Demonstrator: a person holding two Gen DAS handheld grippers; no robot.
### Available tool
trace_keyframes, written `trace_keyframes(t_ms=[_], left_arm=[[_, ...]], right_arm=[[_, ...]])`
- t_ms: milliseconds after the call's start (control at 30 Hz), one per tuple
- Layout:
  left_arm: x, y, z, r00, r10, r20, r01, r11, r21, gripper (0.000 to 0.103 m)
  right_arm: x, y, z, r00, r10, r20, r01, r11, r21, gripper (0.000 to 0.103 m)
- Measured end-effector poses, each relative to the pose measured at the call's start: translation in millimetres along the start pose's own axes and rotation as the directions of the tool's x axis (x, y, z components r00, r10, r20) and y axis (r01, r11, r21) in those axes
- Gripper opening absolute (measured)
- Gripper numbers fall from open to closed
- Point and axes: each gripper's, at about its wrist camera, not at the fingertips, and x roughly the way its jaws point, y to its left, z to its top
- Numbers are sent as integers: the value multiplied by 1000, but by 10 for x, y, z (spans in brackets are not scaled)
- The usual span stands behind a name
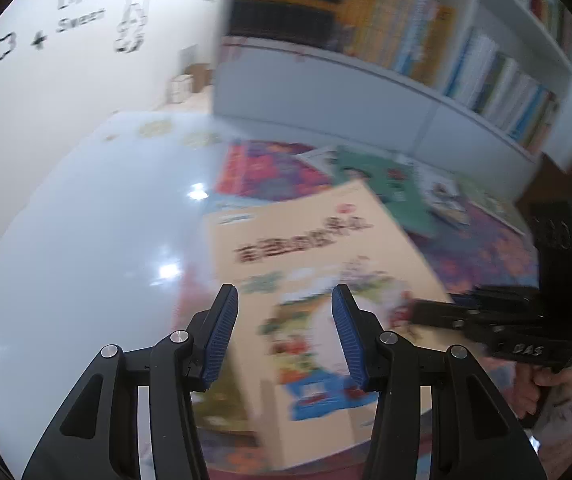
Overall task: Organize books
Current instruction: 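Grasp the orange book with the left gripper while the right gripper releases it, then carry the orange book with the left gripper and lower it onto the stack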
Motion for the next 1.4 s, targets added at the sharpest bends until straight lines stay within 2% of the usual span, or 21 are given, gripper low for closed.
trace_keyframes(t_ms=[67, 133, 267, 300, 333, 467, 567, 667, 733, 833, 867, 900, 933, 967, 1033, 1067, 1200, 1400], left_arm=[[78, 181, -42, 999, 17, -30, -19, 999, -51, 46], [184, 297, -74, 997, -3, -76, -3, 996, -85, 45], [337, 330, -166, 991, 17, -134, -28, 996, -81, 45], [385, 333, -181, 989, 2, -148, -15, 996, -84, 46], [412, 321, -190, 990, -21, -143, 9, 996, -84, 49], [463, 236, -181, 986, -50, -158, 41, 997, -58, 51], [515, 175, -119, 987, -9, -162, 4, 999, -32, 52], [532, 235, -67, 987, -11, -159, 2, 998, -56, 52], [533, 313, -18, 987, -34, -156, 21, 996, -83, 52], [527, 395, 68, 989, -63, -134, 48, 993, -112, 51], [519, 388, 96, 987, -103, -121, 89, 989, -115, 51], [523, 367, 125, 977, -176, -118, 161, 979, -126, 51], [530, 322, 142, 969, -211, -128, 195, 972, -129, 51], [531, 269, 153, 974, -186, -132, 173, 979, -109, 51], [518, 138, 176, 991, -76, -112, 74, 997, -21, 51], [529, 122, 186, 992, -60, -115, 60, 998, -8, 51], [599, 180, 195, 989, -52, -140, 48, 998, -33, 51], [555, 307, 181, 994, -13, -107, 5, 997, -77, 51]], right_arm=[[61, -180, -73, 999, 43, 9, -43, 994, 98, 18], [81, -258, -83, 998, 62, 10, -63, 988, 138, 18], [111, -284, -90, 998, 61, 4, -60, 985, 161, 18], [109, -276, -84, 998, 63, 2, -63, 985, 161, 18], [103, -263, -83, 998, 63, 2, -62, 985, 162, 18], [144, -227, -46, 998, 67, -16, -63, 984, 169, 18], [181, -179, -30, 996, 85, -31, -78, 981, 175, 18], [194, -108, -2, 994, 106, -33, -99, 981, 167, 18], [236, -96, 33, 990, 138, -40, -129, 975, 182, 18], [293, -58, 56, 992, 115, -41, -107, 981, 164, 18], [322, -58, 59, 992, 121, -44, -112, 979, 171, 18], [353, -64, 58, 989, 138, -47, -128, 975, 184, 18], [377, -57, 51, 987, 150, -50, -139, 973, 185, 19], [416, -43, 48, 987, 152, -55, -140, 973, 182, 19], [464, -51, 37, 988, 141, -57, -128, 974, 186, 20], [492, -67, 32, 989, 133, -61, -119, 974, 191, 20], [500, -98, 11, 989, 137, -49, -125, 971, 203, 20], [438, 64, -50, 996, 82, -45, -74, 986, 148, 28]])
